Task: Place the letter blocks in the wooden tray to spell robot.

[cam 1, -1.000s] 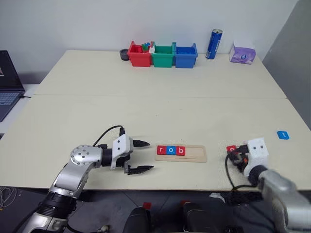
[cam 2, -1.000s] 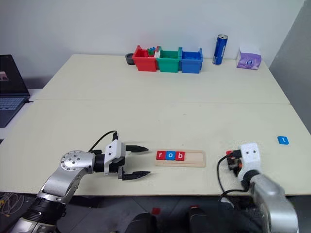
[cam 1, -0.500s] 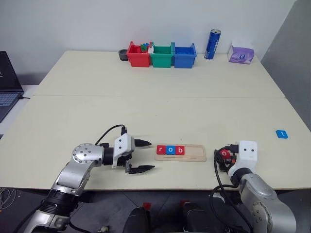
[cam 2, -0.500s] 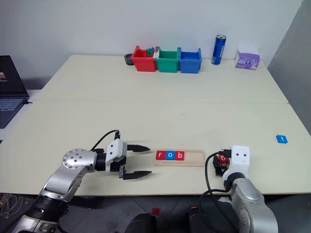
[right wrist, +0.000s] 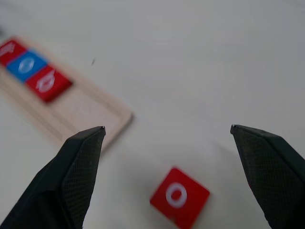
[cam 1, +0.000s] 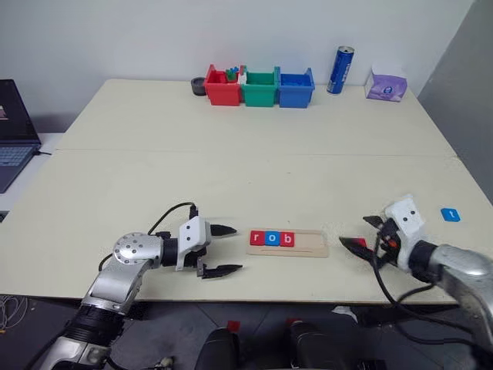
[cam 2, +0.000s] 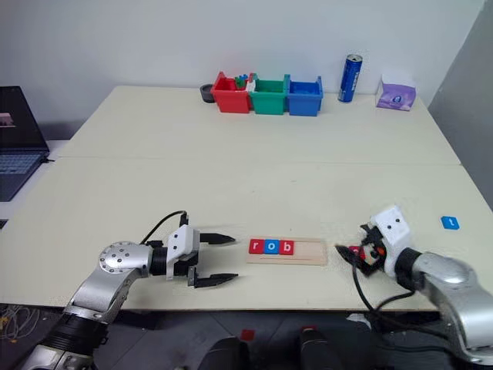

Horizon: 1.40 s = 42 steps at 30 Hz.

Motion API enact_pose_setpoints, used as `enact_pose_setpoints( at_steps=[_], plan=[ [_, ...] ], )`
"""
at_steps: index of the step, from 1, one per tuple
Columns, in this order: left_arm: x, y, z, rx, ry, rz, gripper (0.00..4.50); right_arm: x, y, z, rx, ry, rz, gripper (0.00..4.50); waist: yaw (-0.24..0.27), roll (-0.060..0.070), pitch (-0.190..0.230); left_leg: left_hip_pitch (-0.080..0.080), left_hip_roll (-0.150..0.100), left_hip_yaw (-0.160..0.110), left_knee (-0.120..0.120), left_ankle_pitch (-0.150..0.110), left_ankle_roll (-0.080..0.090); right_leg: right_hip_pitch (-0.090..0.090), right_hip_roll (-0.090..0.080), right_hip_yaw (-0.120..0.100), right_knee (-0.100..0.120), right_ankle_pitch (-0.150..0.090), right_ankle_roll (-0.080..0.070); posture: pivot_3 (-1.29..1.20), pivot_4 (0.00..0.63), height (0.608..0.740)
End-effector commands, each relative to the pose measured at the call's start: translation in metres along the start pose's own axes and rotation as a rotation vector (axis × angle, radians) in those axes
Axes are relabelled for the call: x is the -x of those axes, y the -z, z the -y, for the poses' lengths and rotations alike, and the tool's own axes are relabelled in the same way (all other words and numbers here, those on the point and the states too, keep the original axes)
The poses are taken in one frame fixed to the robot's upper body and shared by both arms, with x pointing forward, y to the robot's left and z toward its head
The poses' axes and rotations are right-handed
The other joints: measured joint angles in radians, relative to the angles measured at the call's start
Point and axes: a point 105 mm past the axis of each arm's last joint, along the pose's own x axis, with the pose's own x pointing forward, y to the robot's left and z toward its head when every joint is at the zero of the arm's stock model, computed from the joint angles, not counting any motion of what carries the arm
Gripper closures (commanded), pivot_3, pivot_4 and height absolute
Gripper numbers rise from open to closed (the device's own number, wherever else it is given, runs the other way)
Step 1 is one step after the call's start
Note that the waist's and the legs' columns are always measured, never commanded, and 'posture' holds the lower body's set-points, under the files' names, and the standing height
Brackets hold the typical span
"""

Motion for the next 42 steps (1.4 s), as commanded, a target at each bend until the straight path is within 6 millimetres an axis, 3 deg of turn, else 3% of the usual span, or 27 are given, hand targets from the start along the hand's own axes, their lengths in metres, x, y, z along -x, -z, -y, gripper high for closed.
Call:
enact_pose_setpoints(
  at_steps=[1,14,18,24,33,42],
  plan=[
    [-0.001,-0.005,-0.001,-0.038,0.003,0.019,0.0,0.0,0.01,0.002,0.16,-0.132,-0.056,0.02,0.0,-0.001,0.0,0.0,0.0,0.0,0.0,0.0,0.0,0.0,0.0,0.0,0.0,0.0,0.0,0.0,0.15,0.74],
    [-0.001,-0.018,-0.001,-0.053,-0.008,0.024,0.0,-0.019,0.023,0.026,0.23,-0.314,-0.135,0.02,0.001,-0.001,0.001,0.0,0.001,0.0,0.0,0.0,0.0,0.0,0.0,0.001,0.001,0.001,-0.001,0.0,0.15,0.74],
    [0.001,-0.021,-0.001,-0.053,-0.014,0.02,0.0,-0.02,0.025,0.025,0.216,-0.346,-0.145,0.93,0.001,-0.001,0.001,0.0,0.001,-0.001,0.001,0.0,0.0,0.0,0.0,0.001,0.001,0.001,-0.001,0.0,0.15,0.74],
    [0.001,-0.024,-0.001,-0.051,-0.021,0.013,0.0,-0.016,0.012,0.017,0.226,-0.379,-0.106,3.1,0.001,-0.001,0.001,0.0,0.001,-0.001,0.001,0.0,0.0,0.0,0.0,0.001,0.001,0.001,-0.001,0.0,0.15,0.74],
    [0.001,-0.023,-0.003,-0.045,-0.024,0.009,0.0,-0.033,-0.027,-0.035,0.356,-0.457,-0.007,3.11,0.0,-0.001,0.001,0.0,0.002,-0.003,0.001,0.0,0.0,0.0,0.0,0.0,0.001,0.0,0.0,0.0,0.15,0.74],
    [0.0,-0.023,-0.004,-0.048,-0.028,0.012,0.0,-0.068,-0.039,-0.043,0.436,-0.418,-0.04,3.11,0.001,-0.001,0.001,0.0,0.001,-0.002,0.001,0.0,0.0,0.0,0.0,0.0,0.001,0.001,-0.001,0.0,0.15,0.74]
  ],
)
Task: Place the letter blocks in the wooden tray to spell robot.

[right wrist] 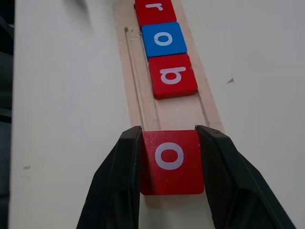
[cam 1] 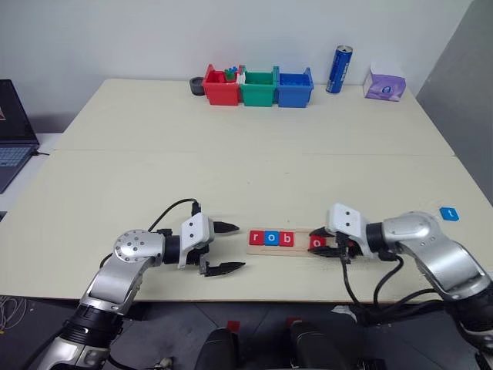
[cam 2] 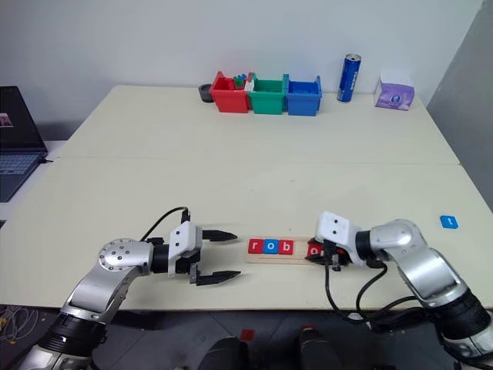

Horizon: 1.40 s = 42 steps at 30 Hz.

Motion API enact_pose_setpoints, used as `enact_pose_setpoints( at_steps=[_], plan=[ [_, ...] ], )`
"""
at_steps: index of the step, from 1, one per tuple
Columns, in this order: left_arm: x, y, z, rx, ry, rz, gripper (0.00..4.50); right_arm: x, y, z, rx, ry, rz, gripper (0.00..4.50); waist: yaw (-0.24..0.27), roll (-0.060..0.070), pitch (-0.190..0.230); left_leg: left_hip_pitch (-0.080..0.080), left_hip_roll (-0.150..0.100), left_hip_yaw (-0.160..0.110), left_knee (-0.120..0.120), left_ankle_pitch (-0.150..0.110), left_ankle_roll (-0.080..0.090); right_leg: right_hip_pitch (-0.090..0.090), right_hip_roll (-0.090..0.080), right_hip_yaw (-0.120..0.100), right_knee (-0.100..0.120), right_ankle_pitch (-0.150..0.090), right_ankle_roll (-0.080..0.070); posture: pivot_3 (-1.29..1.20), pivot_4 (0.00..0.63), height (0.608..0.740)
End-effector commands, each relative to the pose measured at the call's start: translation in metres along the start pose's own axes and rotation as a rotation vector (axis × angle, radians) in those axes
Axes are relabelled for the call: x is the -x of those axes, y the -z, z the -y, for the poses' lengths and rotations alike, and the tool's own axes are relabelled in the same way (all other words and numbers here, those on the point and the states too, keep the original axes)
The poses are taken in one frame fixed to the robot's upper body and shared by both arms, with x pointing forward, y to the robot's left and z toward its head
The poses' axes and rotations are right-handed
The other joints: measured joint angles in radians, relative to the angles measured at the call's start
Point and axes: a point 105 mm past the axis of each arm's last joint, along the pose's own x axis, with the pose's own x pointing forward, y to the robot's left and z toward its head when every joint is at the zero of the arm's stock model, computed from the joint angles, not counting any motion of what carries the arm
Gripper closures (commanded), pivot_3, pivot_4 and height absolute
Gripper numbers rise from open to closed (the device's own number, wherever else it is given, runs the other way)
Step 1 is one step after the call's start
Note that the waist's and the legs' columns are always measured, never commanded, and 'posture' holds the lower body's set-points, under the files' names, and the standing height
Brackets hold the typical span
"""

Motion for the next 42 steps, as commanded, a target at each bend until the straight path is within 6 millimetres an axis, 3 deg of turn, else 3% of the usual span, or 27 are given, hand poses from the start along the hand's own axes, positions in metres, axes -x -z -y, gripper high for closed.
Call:
enact_pose_setpoints(
  at_steps=[1,24,29,33,38,42],
  plan=[
    [0.002,-0.01,-0.004,-0.04,-0.017,0.021,0.0,-0.005,-0.007,0.009,0.031,0.029,-0.013,3.11,0.0,0.0,0.0,0.0,0.0,0.0,0.0,0.0,0.0,0.0,0.0,0.0,0.0,0.0,-0.001,0.0,0.15,0.74],
    [-0.001,-0.008,0.001,-0.03,-0.034,0.029,0.0,-0.021,-0.014,0.014,0.05,-0.03,-0.011,3.11,0.0,0.0,0.0,0.0,0.0,0.0,0.0,0.0,0.0,0.0,0.0,-0.001,0.0,0.002,-0.004,0.0,0.15,0.74],
    [0.0,-0.008,0.002,-0.03,-0.034,0.029,0.0,-0.018,-0.022,0.017,0.046,-0.012,0.018,1.43,0.0,0.0,0.0,0.0,0.0,0.0,0.0,0.0,0.0,0.0,0.0,-0.001,0.0,0.002,-0.004,0.0,0.15,0.74],
    [0.0,-0.008,0.001,-0.029,-0.033,0.029,0.0,-0.004,-0.042,0.025,0.025,0.024,0.081,0.02,0.0,0.0,0.0,0.0,0.0,-0.001,0.0,0.0,0.0,0.0,0.0,-0.001,0.0,0.002,-0.004,0.0,0.15,0.74],
    [-0.001,-0.008,0.001,-0.028,-0.032,0.03,0.0,0.013,-0.046,0.023,0.006,0.052,0.087,0.02,0.0,0.0,0.0,-0.001,0.0,-0.001,0.0,0.0,0.0,0.0,0.0,-0.001,0.0,0.002,-0.004,0.0,0.15,0.74],
    [-0.001,-0.007,0.001,-0.026,-0.034,0.027,0.0,0.019,-0.023,0.017,0.005,0.089,0.009,0.91,0.003,0.0,0.0,-0.002,0.0,-0.001,0.0,0.0,0.0,0.0,-0.001,-0.003,0.0,0.002,-0.004,0.0,0.15,0.74]
  ],
)
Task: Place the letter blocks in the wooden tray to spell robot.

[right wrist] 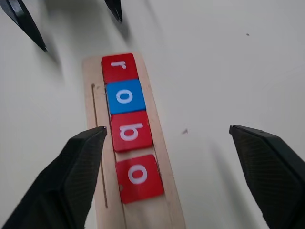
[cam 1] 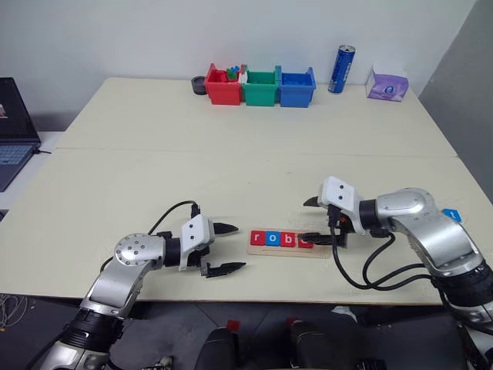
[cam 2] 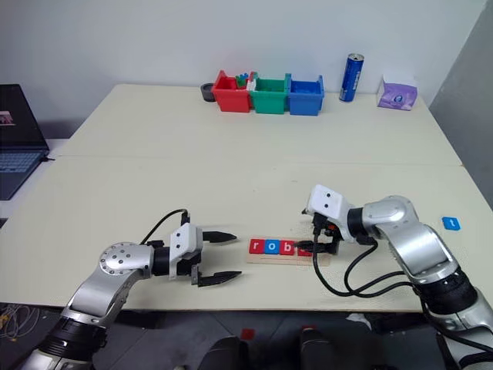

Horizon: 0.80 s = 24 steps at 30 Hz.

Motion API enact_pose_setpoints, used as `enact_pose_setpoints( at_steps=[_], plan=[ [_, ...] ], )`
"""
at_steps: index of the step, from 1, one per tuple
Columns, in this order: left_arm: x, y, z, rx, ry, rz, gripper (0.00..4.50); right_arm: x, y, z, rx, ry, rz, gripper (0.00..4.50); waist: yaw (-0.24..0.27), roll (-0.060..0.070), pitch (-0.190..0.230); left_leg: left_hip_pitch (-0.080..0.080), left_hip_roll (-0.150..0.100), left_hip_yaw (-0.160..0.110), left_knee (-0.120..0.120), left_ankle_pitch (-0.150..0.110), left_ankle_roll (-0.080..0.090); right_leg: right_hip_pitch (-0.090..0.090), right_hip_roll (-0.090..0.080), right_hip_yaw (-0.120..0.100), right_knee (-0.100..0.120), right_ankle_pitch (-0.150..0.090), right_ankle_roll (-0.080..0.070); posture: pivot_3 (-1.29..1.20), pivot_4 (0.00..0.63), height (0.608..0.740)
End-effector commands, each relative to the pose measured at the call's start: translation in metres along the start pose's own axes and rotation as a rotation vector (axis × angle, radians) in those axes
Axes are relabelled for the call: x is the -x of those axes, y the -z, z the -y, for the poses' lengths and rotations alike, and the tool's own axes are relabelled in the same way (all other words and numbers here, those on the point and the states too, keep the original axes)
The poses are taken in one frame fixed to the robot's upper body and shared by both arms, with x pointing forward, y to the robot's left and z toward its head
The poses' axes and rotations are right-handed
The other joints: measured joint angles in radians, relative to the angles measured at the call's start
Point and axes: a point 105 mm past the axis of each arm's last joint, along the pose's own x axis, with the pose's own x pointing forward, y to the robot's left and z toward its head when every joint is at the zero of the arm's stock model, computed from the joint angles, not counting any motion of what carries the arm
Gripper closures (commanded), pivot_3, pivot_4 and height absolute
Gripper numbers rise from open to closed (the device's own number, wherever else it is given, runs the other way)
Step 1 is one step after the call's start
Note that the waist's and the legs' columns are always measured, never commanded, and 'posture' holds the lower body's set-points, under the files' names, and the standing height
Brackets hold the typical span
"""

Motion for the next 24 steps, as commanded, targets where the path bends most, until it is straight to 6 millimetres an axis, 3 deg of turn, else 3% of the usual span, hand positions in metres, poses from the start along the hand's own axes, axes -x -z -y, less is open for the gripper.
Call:
enact_pose_setpoints(
  at_steps=[1,9,10,19,24],
  plan=[
    [0.001,-0.01,-0.002,-0.04,-0.006,0.024,0.0,0.007,0.009,-0.003,0.036,0.037,-0.04,1.29,0.0,0.0,0.0,0.0,0.0,0.0,0.0,0.0,0.0,0.0,0.0,0.0,0.0,0.0,0.0,0.0,0.15,0.74],
    [0.004,-0.005,-0.005,-0.038,-0.012,0.015,0.0,0.003,0.029,-0.006,0.051,0.039,-0.129,4.28,-0.005,0.0,0.0,0.001,0.001,0.001,0.0,0.0,0.0,0.0,0.001,0.001,0.0,-0.002,0.003,0.0,0.15,0.74],
    [0.004,-0.005,-0.005,-0.038,-0.013,0.015,0.0,0.002,0.03,-0.007,0.054,0.031,-0.133,4.45,-0.004,0.0,0.0,0.001,0.001,0.001,0.0,0.0,0.0,0.0,0.001,0.001,0.0,-0.002,0.003,0.0,0.15,0.74],
    [0.007,0.003,-0.005,-0.036,-0.024,0.006,0.0,-0.008,0.04,-0.008,0.095,0.015,-0.176,4.45,-0.003,0.0,0.0,0.001,0.0,0.001,0.0,0.0,0.0,0.0,0.0,0.002,0.0,-0.001,0.002,0.0,0.15,0.74],
    [0.008,0.004,-0.005,-0.038,-0.026,0.005,0.0,-0.014,0.036,-0.009,0.119,0.002,-0.164,4.45,-0.004,0.0,0.0,0.001,0.001,0.001,0.0,0.0,0.0,0.0,0.0,0.002,0.0,-0.002,0.003,0.0,0.15,0.74]
  ],
)
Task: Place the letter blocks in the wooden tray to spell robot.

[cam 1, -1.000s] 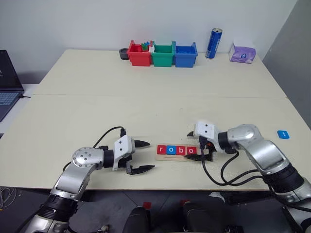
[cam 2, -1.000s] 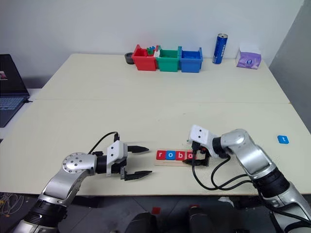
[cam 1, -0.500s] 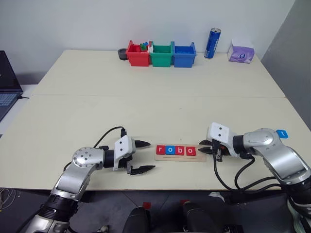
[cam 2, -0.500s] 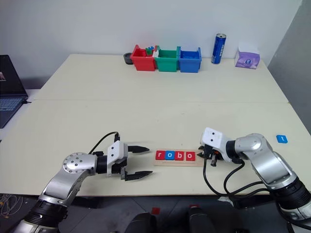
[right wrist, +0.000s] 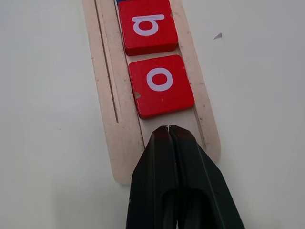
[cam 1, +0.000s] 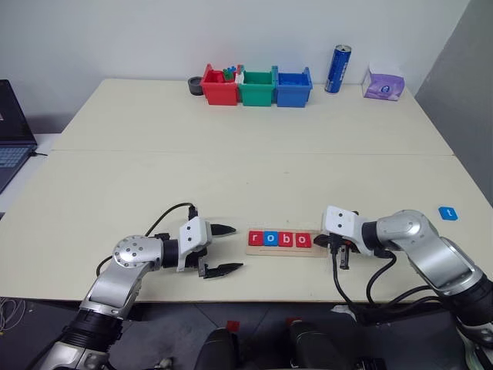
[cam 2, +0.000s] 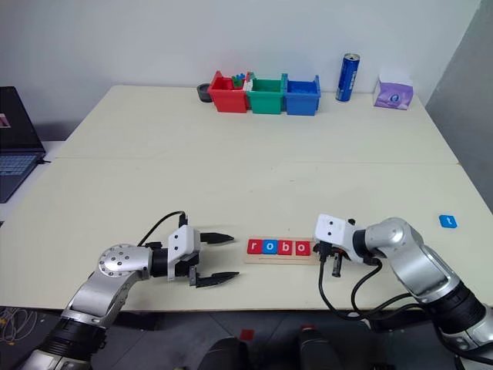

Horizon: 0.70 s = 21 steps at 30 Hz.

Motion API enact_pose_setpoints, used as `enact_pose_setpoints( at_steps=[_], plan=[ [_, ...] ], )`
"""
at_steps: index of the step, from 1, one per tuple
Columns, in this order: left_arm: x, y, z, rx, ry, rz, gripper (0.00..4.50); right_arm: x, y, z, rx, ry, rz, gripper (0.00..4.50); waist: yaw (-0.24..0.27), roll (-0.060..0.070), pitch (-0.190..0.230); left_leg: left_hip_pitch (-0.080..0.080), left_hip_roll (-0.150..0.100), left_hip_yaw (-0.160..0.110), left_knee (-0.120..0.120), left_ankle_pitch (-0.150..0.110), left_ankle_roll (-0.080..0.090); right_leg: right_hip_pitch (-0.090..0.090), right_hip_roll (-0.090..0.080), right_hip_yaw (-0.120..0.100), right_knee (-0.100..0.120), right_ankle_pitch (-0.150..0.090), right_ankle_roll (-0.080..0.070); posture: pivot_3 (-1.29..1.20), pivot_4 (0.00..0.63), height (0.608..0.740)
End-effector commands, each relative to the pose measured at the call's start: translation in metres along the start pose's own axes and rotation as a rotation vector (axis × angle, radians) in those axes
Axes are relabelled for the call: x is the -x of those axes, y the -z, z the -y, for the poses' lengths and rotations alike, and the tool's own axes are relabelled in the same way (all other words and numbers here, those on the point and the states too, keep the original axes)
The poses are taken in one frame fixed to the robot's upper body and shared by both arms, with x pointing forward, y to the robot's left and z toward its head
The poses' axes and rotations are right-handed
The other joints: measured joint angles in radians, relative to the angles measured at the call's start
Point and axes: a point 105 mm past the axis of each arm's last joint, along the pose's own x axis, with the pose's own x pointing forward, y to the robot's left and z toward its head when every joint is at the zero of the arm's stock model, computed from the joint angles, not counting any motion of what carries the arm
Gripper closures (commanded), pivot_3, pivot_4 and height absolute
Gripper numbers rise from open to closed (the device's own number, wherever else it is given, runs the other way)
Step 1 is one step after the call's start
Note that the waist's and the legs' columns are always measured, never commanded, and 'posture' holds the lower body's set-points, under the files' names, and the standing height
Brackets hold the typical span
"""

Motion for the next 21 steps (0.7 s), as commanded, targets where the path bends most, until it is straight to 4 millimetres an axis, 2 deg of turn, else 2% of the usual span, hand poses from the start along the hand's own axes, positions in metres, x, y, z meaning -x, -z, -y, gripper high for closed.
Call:
enact_pose_setpoints(
  at_steps=[1,15,18,21],
  plan=[
    [0.005,-0.004,-0.003,-0.03,-0.016,0.008,0.0,-0.002,-0.01,0.002,0.046,0.003,0.022,4.45,0.0,0.0,0.0,0.0,0.0,0.0,0.0,0.0,0.0,0.0,0.0,0.0,0.0,0.0,0.0,0.0,0.15,0.74],
    [0.004,-0.01,-0.002,-0.034,-0.012,0.013,0.0,-0.01,-0.021,-0.003,0.074,-0.024,0.052,4.45,0.0,0.0,0.0,0.0,0.0,0.0,0.0,0.0,0.0,0.0,0.0,0.0,0.0,0.002,-0.003,0.0,0.15,0.74],
    [0.004,-0.011,-0.002,-0.033,-0.012,0.014,0.0,-0.006,-0.019,0.001,0.084,-0.011,0.049,4.45,0.0,0.0,0.0,0.0,0.0,0.0,0.0,0.0,0.0,0.0,0.0,0.0,0.0,0.002,-0.003,0.0,0.15,0.74],
    [0.003,-0.011,-0.001,-0.03,-0.012,0.016,0.0,0.008,-0.016,0.008,0.07,0.027,0.047,4.45,0.001,0.0,0.0,0.0,0.0,0.0,0.0,0.0,0.0,0.0,0.0,0.0,0.0,0.002,-0.003,0.0,0.15,0.74]
  ],
)
